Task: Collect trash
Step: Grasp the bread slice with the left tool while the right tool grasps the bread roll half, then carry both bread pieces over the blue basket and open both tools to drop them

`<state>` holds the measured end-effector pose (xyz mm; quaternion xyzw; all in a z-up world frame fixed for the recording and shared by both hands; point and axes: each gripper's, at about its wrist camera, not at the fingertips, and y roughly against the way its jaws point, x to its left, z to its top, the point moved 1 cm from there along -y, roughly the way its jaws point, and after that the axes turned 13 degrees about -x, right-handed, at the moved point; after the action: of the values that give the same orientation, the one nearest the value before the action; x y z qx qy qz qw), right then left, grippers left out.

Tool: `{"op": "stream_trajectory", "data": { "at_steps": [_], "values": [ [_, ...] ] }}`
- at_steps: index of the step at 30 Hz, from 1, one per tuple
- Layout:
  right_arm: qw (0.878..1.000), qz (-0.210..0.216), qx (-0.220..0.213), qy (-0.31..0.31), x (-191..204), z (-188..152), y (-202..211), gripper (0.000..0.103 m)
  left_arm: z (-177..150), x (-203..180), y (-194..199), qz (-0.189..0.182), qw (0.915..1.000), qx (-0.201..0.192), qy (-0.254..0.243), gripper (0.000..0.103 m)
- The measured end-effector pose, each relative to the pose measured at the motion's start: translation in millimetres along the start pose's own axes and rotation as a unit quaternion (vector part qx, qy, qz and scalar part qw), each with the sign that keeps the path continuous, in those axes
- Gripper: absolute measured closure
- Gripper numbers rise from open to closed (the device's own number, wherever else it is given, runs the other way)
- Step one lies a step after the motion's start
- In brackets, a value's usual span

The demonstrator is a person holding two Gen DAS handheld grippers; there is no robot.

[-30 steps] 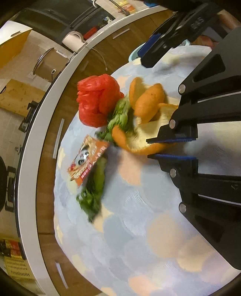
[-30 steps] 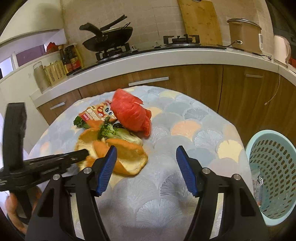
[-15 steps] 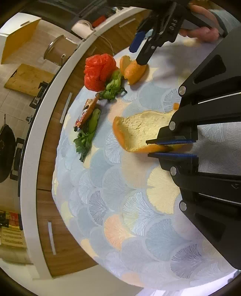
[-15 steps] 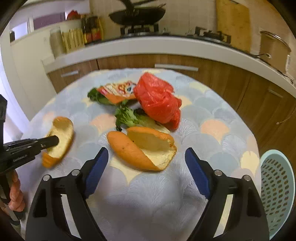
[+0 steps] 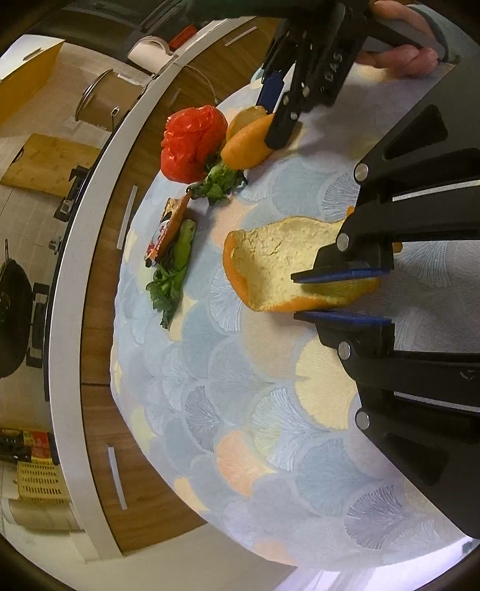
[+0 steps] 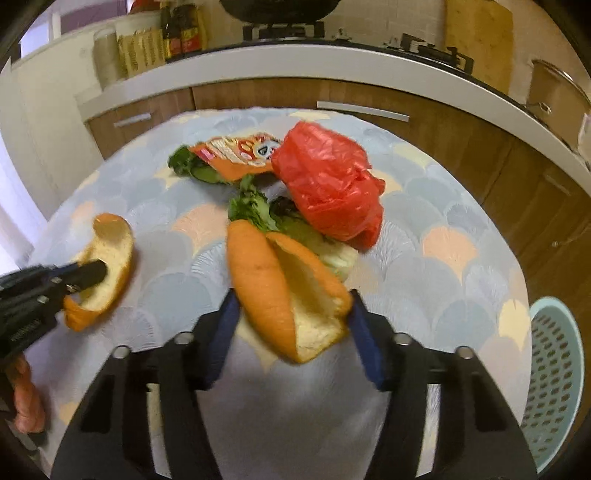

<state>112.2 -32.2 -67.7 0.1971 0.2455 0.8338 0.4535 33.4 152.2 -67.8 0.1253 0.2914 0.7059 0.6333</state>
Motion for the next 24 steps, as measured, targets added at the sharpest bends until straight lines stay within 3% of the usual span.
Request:
{"op": "stream_trajectory", "data": {
  "at_steps": [3,8,12,16,21,24],
  "values": [
    [1.0,0.017,-0.003,-0.026,-2,-2,9,0.07,0,-1,0,0.002,1.0,-0.001,-0.003,0.086],
    [0.999,0.023,-0.011,-0.019,1,-5,11,0.069,-1,-6,1,0.011,0.9998,-0.002,-0.017,0.072],
    [0.999,0.031,0.003,-0.017,4,-4,3,0.054,-1,-10,1,0.021,0.9994,-0.003,-0.028,0.072],
    [0.999,0.028,0.014,-0.007,9,-3,-6,0.048,-1,-8,1,0.026,0.9993,-0.003,-0.025,0.088],
    [0.999,0.035,0.021,-0.006,12,-1,-14,0.037,-1,-7,2,0.024,0.9995,-0.003,-0.02,0.089],
    [0.999,0.024,0.021,0.008,17,-1,-15,0.035,-2,-8,1,0.028,0.9993,-0.004,-0.025,0.089]
  ]
}}
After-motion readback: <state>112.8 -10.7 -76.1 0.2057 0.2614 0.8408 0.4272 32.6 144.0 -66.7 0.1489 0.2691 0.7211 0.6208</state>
